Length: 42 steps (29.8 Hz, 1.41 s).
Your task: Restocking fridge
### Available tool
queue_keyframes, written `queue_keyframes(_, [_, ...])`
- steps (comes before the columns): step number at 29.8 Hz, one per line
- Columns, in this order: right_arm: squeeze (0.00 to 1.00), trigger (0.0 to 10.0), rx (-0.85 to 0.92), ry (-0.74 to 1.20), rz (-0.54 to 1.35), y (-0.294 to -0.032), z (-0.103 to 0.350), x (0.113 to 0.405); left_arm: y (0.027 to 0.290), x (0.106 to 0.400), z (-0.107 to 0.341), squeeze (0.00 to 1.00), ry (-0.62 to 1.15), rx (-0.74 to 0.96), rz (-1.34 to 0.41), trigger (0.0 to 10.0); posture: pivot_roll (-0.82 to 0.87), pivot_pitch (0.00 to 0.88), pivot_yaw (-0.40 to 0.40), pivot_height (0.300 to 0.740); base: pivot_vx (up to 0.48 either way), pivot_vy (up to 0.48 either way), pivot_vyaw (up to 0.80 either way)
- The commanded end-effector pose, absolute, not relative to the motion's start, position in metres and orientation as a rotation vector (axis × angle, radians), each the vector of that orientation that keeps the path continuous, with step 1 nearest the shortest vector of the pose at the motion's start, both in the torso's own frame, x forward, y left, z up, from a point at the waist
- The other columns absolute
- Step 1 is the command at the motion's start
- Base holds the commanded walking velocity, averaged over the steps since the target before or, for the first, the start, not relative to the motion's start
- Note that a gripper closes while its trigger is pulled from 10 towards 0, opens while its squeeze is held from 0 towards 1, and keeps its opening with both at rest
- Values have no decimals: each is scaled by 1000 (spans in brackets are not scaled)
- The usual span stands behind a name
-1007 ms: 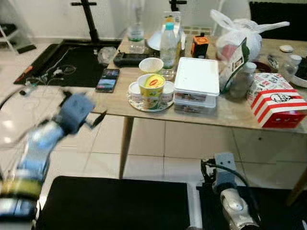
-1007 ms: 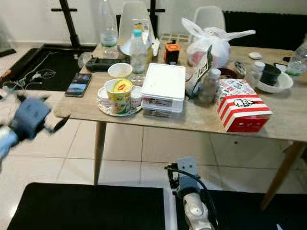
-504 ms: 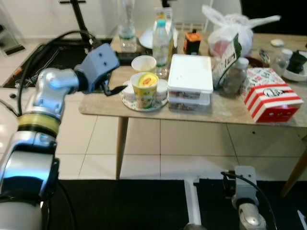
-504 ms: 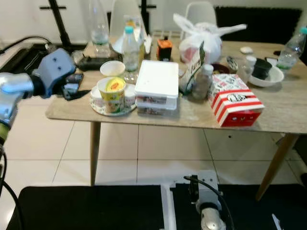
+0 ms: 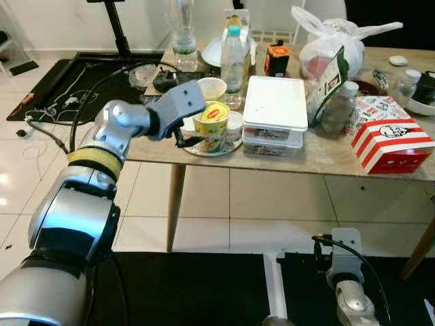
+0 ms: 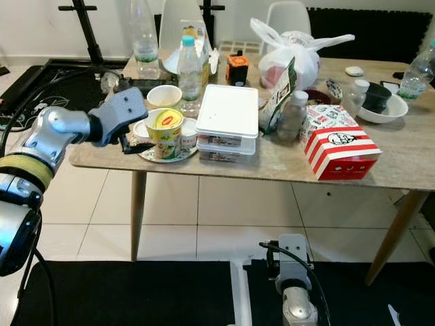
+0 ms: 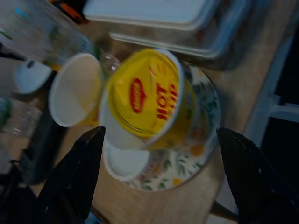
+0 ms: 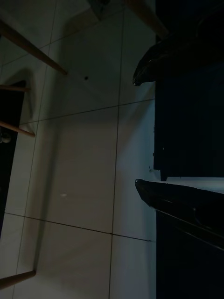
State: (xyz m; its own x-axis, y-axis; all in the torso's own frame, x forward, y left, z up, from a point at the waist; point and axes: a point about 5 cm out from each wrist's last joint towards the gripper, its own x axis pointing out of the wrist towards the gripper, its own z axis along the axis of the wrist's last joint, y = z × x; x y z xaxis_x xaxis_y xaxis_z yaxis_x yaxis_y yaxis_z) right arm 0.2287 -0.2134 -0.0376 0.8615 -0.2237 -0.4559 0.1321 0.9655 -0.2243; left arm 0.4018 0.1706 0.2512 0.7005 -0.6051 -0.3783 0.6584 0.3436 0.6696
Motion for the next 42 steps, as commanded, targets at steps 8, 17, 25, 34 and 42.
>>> queue_keyframes(8, [0, 10000, -188, 500, -191, -215, -39, 226, 153, 404, 244, 0, 80, 942, -857, 10000, -30, 37, -8, 740, 0, 0, 0])
queue_keyframes(17, [0, 10000, -183, 498, -191, -214, -39, 225, 132, 405, 231, 0, 89, 965, -888, 7098, -40, 47, -2, 740, 0, 0, 0])
queue_keyframes(25, [0, 10000, -180, 505, -191, -213, -41, 222, 135, 405, 228, 0, 95, 974, -872, 4000, -33, 51, -1, 740, 0, 0, 0])
queue_keyframes(34, [0, 10000, -173, 501, -189, -211, -40, 224, 140, 406, 228, 0, 104, 991, -846, 3647, -29, 51, 1, 740, 0, 0, 0])
queue_keyframes(42, [0, 10000, -169, 501, -190, -211, -40, 224, 142, 406, 226, 0, 116, 1010, -834, 3804, -30, 52, 2, 740, 0, 0, 0])
